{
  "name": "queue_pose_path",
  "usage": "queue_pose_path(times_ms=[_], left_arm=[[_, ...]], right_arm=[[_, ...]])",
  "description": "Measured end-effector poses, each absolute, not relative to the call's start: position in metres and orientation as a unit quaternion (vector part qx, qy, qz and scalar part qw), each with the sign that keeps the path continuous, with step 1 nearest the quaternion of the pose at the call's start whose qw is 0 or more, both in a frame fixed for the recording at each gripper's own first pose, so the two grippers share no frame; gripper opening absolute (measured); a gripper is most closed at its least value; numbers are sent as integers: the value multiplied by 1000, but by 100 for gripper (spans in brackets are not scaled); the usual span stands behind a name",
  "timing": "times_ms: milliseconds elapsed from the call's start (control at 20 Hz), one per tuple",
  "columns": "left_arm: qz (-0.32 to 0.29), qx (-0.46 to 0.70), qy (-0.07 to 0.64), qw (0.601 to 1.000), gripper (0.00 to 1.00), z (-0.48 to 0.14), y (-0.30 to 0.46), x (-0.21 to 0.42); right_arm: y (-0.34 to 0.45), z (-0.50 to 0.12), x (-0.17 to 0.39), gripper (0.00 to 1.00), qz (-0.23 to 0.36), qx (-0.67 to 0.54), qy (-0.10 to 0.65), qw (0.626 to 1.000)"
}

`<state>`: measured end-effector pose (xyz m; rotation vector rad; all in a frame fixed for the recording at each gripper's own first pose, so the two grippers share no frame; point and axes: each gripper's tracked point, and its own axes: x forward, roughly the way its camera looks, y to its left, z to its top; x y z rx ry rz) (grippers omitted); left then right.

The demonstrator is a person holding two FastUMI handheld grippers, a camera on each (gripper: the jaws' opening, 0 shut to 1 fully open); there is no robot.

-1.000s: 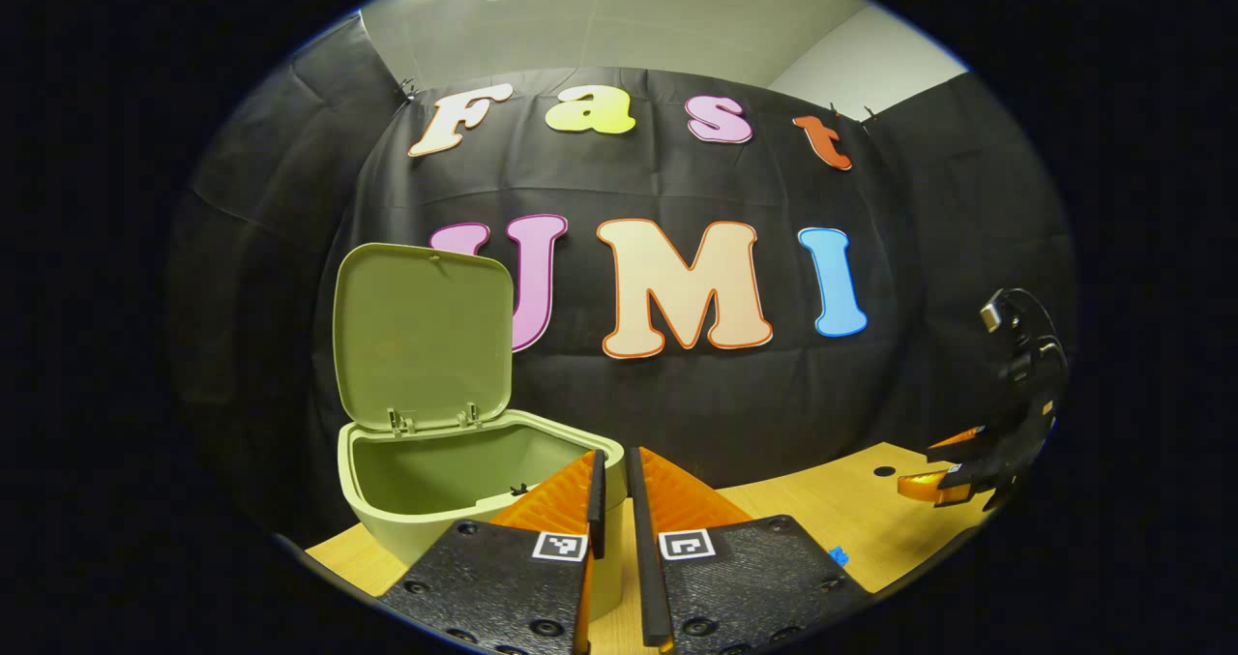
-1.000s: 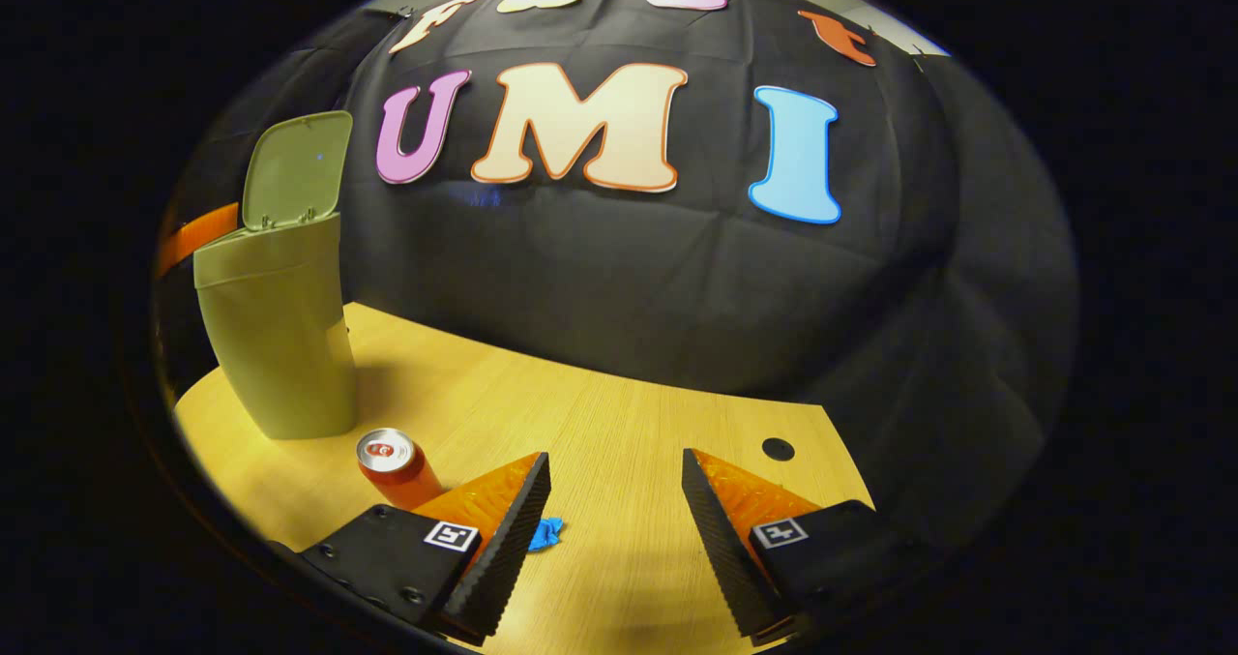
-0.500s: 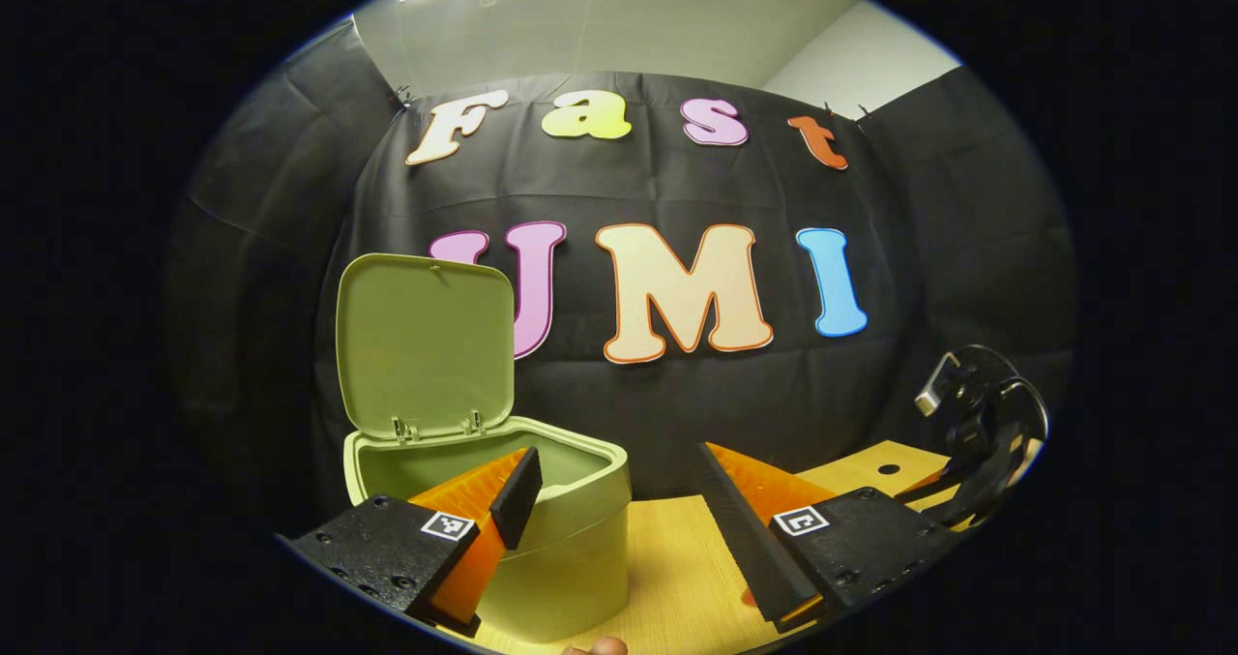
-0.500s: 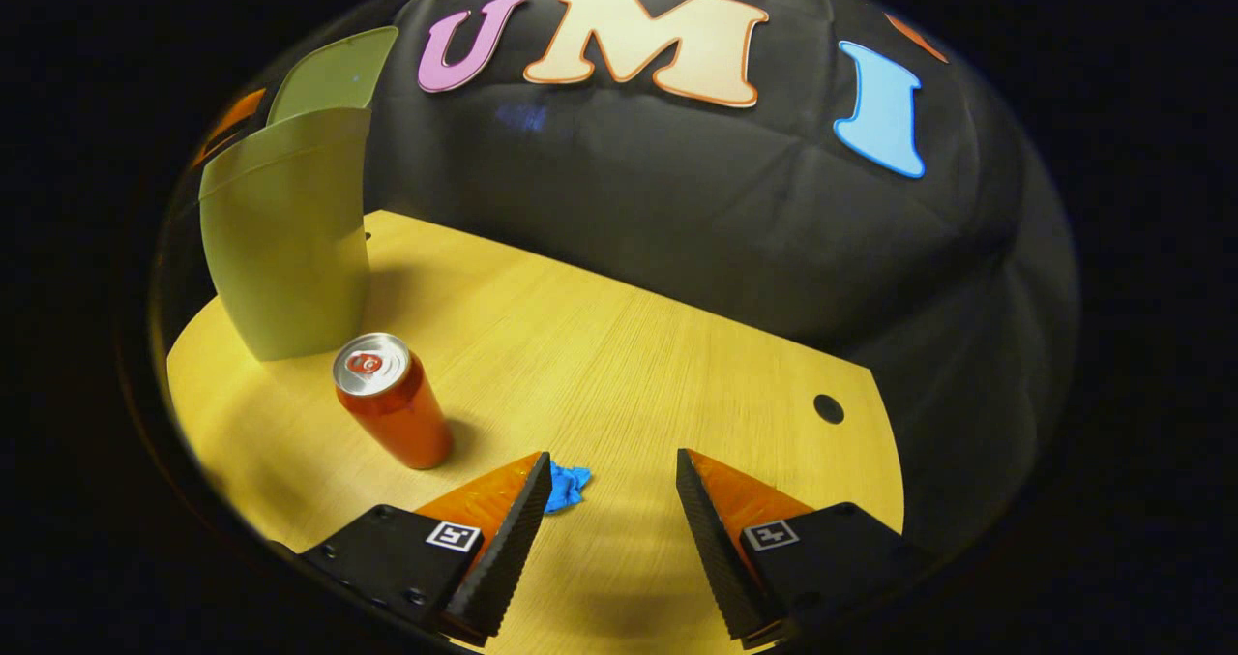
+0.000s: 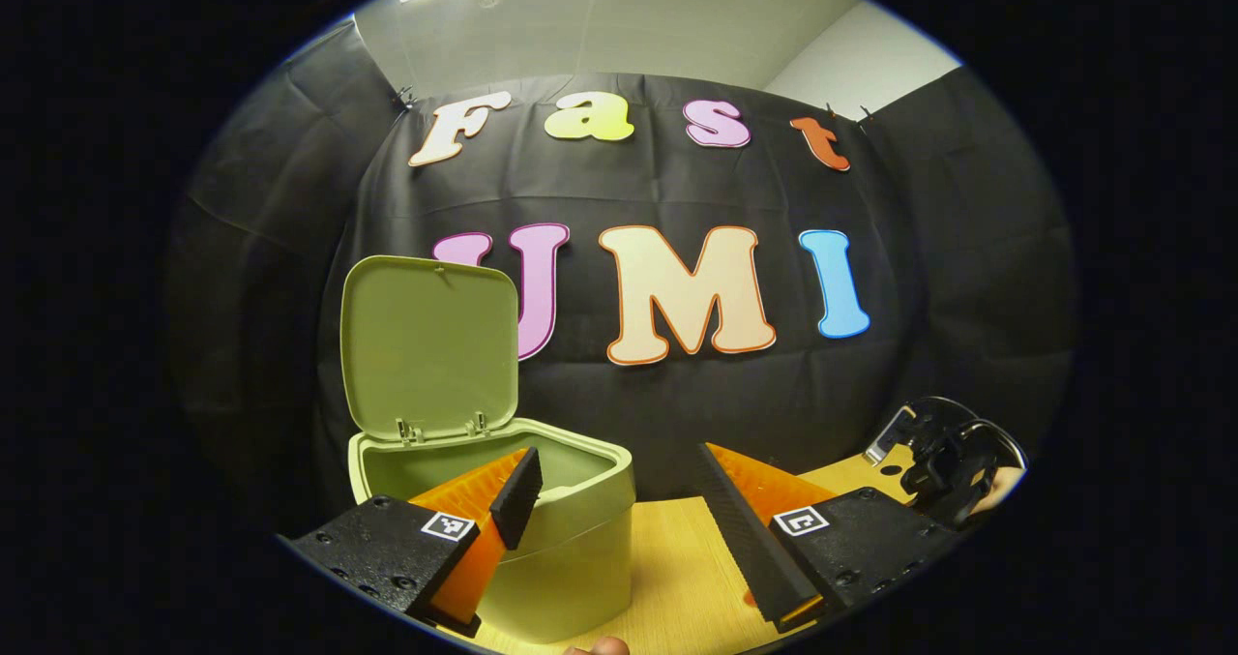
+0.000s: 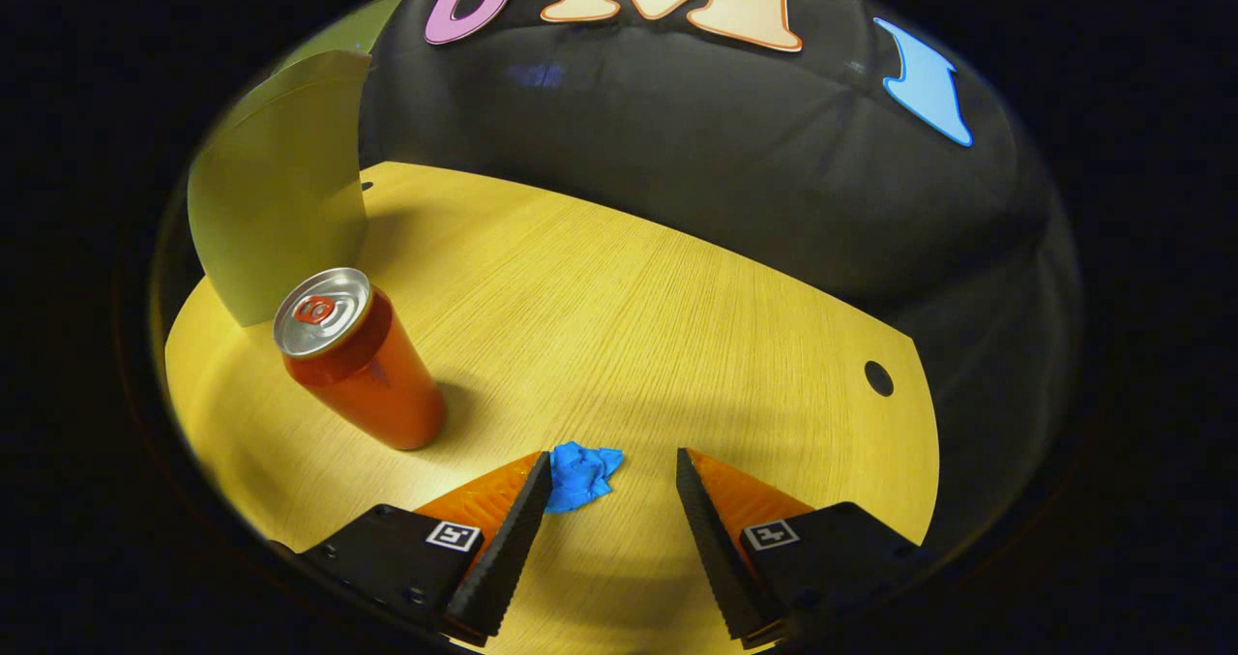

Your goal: Press the lid of the desktop garbage bin to open it, pick up the crumpled paper on the desktop and throw it into the bin, then pick up the pop can on the desktop and drop it into the bin, and finally close the garbage bin lid.

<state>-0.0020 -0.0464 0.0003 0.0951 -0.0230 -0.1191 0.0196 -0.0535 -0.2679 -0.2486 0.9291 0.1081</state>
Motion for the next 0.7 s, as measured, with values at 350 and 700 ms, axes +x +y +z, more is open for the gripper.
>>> queue_pose_path(times_ms=[350, 700], left_arm=[[-52, 49, -11, 997, 96, 1, -41, 0], [-50, 50, -8, 997, 96, -2, -40, 3]], right_arm=[[-49, -284, 20, 80, 56, -104, 467, 876], [-42, -288, 16, 66, 63, -96, 479, 870]])
